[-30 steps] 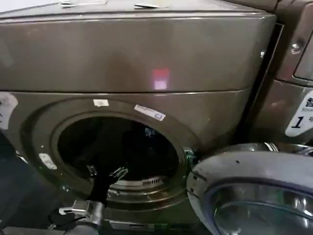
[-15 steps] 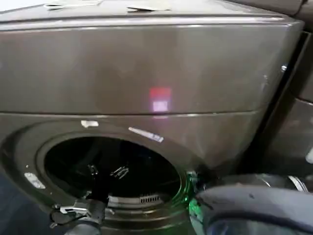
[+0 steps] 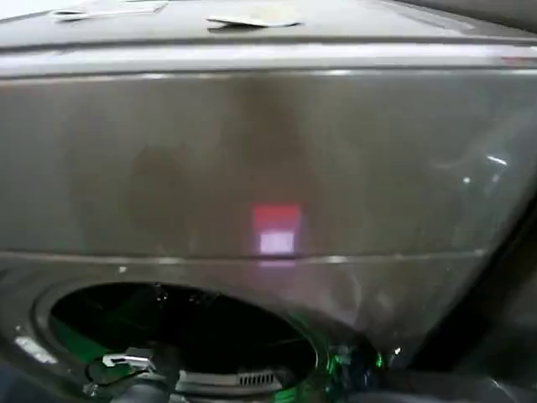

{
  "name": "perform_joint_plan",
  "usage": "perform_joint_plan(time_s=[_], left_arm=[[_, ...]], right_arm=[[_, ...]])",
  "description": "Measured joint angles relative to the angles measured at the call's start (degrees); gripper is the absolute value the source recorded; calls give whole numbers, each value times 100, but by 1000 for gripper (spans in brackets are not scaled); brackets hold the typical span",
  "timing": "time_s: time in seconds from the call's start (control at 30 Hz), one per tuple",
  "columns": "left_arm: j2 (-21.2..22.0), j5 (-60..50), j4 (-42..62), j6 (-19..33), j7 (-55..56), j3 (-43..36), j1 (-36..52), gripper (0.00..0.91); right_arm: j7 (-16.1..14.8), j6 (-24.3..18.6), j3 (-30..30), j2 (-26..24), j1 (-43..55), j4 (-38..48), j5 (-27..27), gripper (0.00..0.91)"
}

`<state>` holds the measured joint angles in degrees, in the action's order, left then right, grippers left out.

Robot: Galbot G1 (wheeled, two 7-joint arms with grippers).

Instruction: Grasp the clothes from the dryer.

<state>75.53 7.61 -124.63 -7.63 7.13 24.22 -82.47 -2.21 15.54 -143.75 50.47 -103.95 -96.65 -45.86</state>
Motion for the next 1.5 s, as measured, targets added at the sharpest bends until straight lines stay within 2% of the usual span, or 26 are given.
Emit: perform_joint_plan(time_s=[0.27, 0.57, 1.13, 1.5], left_arm=[[25, 103, 266, 33, -17, -90, 284, 907], [111, 243, 1114, 73, -31, -282, 1249, 907], [704, 62, 3927, 245, -161, -535, 3907, 907], [1086, -390, 5717, 203, -560, -584, 5219, 907]], right_arm=[[55, 54, -35, 64, -78, -57, 102, 907], [6, 161, -220, 43, -245, -65, 319, 907], [47, 191, -530, 25, -438, -11, 537, 907], [7, 172, -493, 13, -384, 4, 575, 907]])
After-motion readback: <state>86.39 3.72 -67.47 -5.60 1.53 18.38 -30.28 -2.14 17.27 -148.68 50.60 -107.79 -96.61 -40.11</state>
